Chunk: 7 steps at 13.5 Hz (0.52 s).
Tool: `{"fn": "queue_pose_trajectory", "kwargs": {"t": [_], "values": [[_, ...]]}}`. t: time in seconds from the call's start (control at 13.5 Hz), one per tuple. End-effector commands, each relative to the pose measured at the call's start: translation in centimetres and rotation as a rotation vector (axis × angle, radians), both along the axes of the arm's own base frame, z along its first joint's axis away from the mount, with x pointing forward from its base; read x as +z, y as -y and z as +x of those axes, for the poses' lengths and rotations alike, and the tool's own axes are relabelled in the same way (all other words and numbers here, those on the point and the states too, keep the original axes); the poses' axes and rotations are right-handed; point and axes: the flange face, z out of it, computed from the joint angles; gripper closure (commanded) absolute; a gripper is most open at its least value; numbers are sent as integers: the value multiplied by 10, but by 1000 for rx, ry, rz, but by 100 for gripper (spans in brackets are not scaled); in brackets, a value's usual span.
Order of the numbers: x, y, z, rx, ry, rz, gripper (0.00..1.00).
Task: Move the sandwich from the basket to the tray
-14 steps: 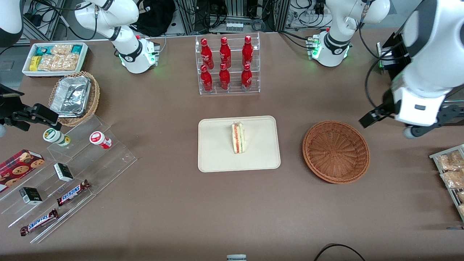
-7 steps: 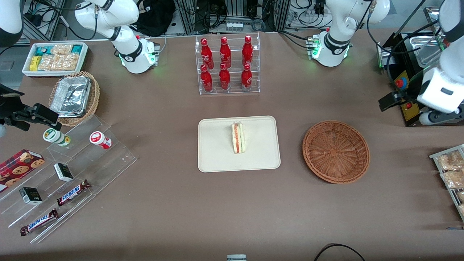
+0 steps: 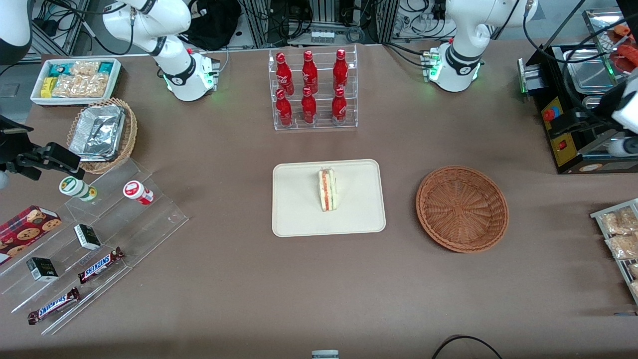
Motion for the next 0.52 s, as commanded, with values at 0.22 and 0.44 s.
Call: {"fn": "queue_pose_trajectory", "kwargs": {"t": [0.22, 0.44], "values": [[10, 14, -9, -85, 6, 34, 0], [10, 12, -8, -87, 8, 24, 0]]}}
